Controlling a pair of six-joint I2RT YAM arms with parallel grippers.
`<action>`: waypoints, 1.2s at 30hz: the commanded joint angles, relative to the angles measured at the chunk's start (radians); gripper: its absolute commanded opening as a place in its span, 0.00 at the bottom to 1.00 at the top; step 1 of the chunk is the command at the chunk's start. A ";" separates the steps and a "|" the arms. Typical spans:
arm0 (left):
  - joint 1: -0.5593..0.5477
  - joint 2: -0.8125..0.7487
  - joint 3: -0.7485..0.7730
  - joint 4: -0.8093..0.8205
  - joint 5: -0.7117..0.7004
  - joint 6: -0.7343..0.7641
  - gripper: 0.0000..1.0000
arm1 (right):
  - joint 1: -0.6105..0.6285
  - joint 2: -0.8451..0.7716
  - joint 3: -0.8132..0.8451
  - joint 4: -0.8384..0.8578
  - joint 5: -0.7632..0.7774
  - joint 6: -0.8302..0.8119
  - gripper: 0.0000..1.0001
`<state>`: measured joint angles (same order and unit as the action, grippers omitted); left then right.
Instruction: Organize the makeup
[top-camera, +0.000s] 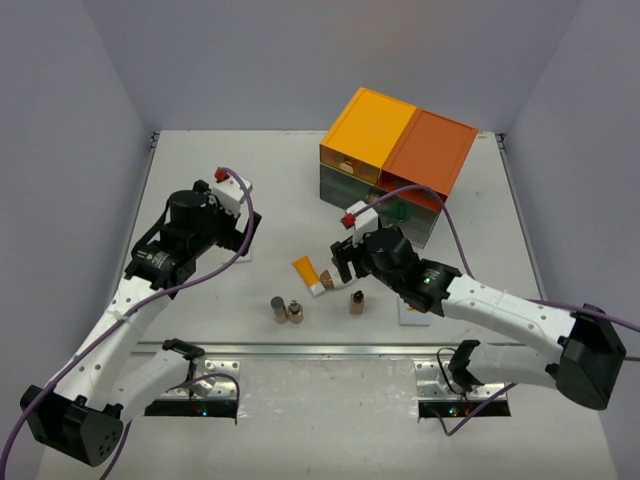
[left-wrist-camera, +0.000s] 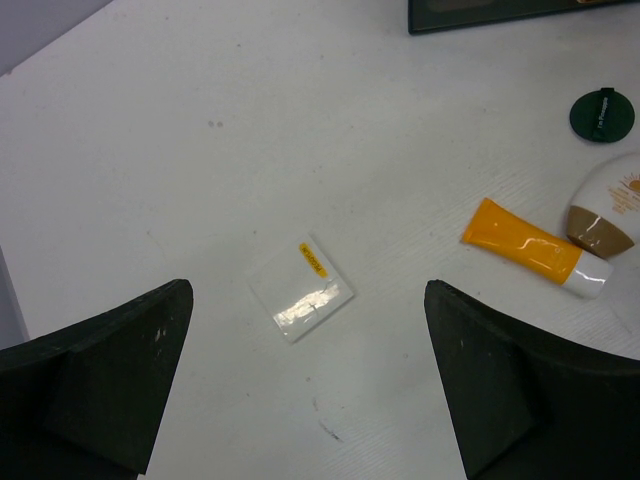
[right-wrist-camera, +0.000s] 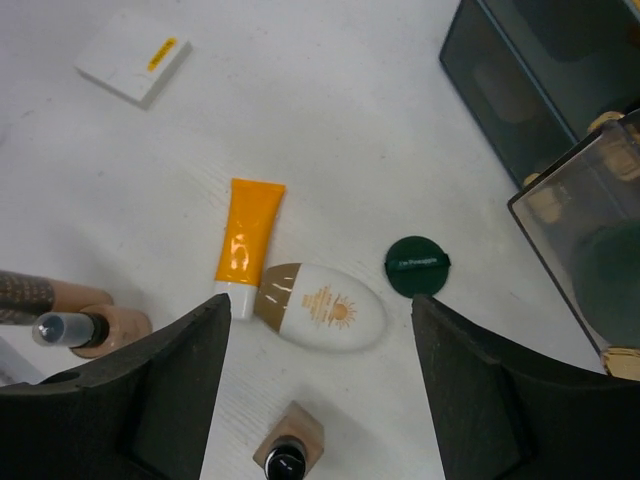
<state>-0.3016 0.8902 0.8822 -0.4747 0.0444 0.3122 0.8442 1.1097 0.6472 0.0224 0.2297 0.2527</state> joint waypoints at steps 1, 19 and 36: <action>-0.006 -0.011 0.024 0.026 0.003 -0.008 1.00 | -0.083 -0.157 -0.165 0.140 -0.193 0.031 0.74; -0.006 -0.004 0.032 0.027 0.005 -0.008 1.00 | -0.186 -0.410 -0.375 0.228 -0.194 0.117 0.78; -0.005 -0.017 0.023 0.024 0.009 -0.003 1.00 | -0.229 -0.427 -0.687 0.578 -0.066 0.214 0.67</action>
<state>-0.3016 0.8902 0.8822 -0.4759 0.0448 0.3093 0.6209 0.6788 0.0598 0.3476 0.1288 0.4451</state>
